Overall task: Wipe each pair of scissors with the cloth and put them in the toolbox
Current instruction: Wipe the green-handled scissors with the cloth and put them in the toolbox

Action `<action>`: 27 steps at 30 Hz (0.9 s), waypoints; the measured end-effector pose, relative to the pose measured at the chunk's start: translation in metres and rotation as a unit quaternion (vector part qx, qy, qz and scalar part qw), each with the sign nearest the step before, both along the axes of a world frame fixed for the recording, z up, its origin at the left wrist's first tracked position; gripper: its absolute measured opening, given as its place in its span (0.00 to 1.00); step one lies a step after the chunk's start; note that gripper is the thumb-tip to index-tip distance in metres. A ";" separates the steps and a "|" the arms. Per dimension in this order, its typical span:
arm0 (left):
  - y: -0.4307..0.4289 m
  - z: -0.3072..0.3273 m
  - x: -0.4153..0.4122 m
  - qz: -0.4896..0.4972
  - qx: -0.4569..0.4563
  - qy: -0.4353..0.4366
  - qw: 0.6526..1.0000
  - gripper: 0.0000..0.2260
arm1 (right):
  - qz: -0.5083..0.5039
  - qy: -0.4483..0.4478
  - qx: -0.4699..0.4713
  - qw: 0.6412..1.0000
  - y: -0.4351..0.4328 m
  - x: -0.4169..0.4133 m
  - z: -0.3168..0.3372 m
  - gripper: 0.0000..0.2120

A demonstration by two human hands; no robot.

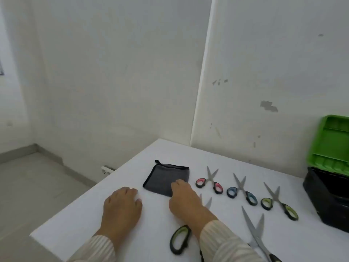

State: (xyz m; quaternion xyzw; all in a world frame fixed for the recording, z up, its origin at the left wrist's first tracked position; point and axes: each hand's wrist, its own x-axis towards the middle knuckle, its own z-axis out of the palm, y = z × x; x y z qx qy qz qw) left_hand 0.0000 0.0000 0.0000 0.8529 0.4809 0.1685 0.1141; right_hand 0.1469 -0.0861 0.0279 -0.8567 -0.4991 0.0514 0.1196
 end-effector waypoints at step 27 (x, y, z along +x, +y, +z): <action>-0.128 0.186 0.072 -0.354 0.053 -0.254 0.898 0.10 | -0.061 0.178 0.462 0.867 -0.138 0.019 0.128 0.12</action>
